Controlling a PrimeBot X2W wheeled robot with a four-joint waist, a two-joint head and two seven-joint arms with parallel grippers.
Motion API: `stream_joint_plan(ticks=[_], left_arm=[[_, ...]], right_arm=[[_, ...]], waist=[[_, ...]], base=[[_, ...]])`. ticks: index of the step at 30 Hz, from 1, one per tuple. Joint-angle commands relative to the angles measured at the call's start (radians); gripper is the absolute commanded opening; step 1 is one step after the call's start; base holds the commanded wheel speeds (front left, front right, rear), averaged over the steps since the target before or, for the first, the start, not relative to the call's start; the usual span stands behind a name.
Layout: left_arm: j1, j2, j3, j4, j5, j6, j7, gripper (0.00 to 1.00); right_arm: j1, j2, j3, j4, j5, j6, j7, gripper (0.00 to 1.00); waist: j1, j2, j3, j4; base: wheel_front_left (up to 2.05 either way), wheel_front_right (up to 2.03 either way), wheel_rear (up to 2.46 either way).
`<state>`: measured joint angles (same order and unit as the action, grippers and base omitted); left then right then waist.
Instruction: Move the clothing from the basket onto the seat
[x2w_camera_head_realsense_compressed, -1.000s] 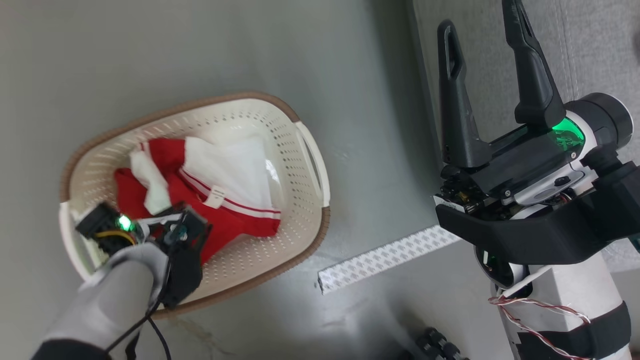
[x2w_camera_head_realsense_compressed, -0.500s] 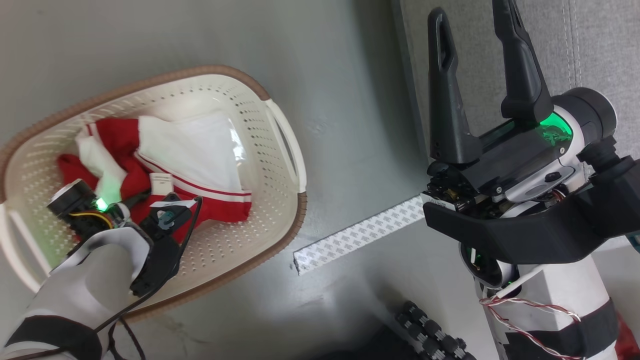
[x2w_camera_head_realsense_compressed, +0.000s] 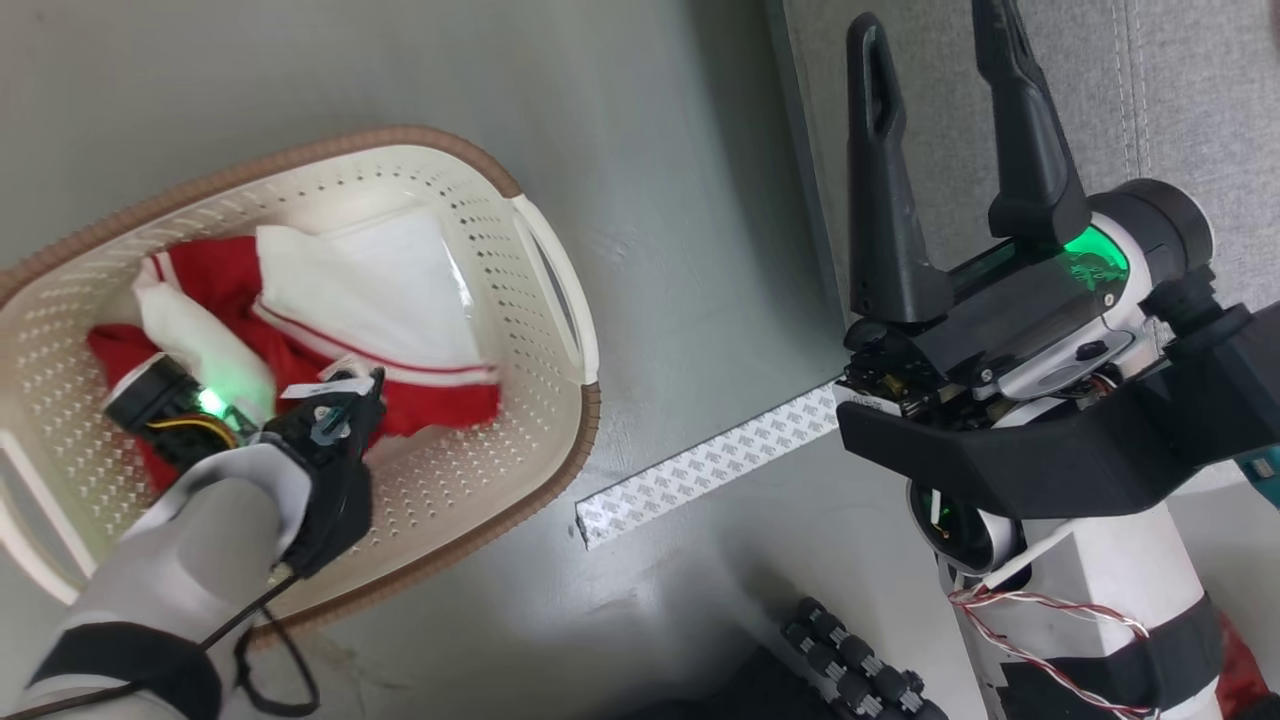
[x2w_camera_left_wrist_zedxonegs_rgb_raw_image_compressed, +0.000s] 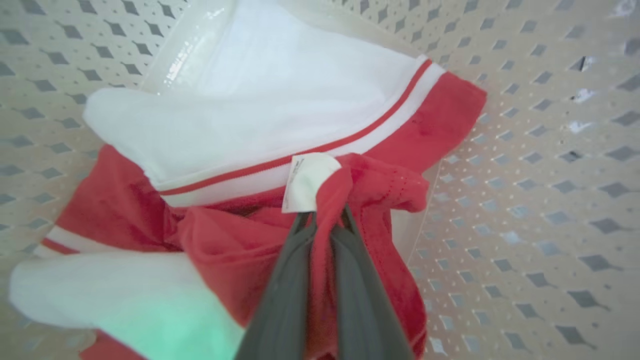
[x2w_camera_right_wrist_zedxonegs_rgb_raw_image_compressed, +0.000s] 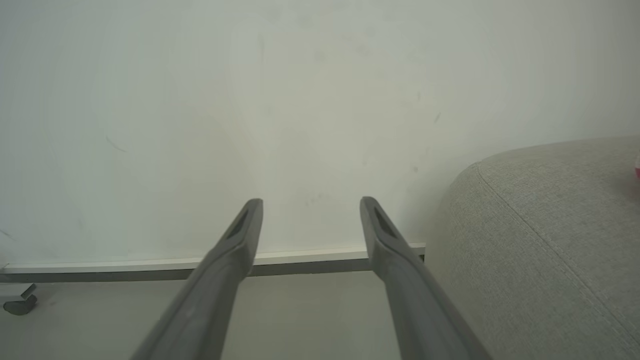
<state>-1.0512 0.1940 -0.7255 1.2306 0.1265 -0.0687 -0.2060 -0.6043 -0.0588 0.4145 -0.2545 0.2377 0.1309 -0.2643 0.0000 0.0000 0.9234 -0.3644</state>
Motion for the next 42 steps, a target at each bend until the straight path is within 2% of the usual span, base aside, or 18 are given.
stream_joint_plan(ticks=[1,10,14,22,34,42], left_arm=[[0.008,-0.005,0.01,-0.001,-0.014,0.005,-0.015,0.0],[0.067,-0.034,0.064,-0.085,-0.105,0.041,-0.058,0.0],[0.137,-0.028,0.083,-0.213,-0.143,0.045,-0.059,0.0],[0.297,-0.007,0.148,-0.43,-0.223,0.094,-0.059,0.0],[0.528,-0.005,0.217,-0.74,-0.261,0.165,-0.059,0.0],[0.687,-0.007,0.314,-0.946,-0.304,0.185,-0.059,0.0]], right_arm=[[0.003,0.003,0.0,0.002,0.01,0.0,-0.002,1.0],[0.019,-0.026,0.001,0.021,0.001,0.0,-0.002,1.0],[0.03,-0.048,0.005,0.035,0.002,0.0,-0.002,1.0],[0.089,-0.079,-0.008,0.073,0.01,0.0,-0.002,1.0],[0.217,-0.125,0.004,0.143,0.017,0.0,-0.002,1.0],[0.306,-0.147,0.019,0.193,0.031,0.0,-0.002,1.0]], waist=[[0.0,0.0,-0.018,0.013],[0.0,0.0,-0.103,0.067],[0.0,0.0,-0.164,0.094],[0.0,0.0,-0.302,0.129],[0.0,0.0,-0.535,0.198],[0.0,0.0,-0.684,0.218]], base=[[0.0,0.0,0.0],[0.0,0.0,0.0],[0.0,0.0,0.0],[0.0,0.0,0.0],[0.0,0.0,0.0],[0.0,0.0,0.0]])
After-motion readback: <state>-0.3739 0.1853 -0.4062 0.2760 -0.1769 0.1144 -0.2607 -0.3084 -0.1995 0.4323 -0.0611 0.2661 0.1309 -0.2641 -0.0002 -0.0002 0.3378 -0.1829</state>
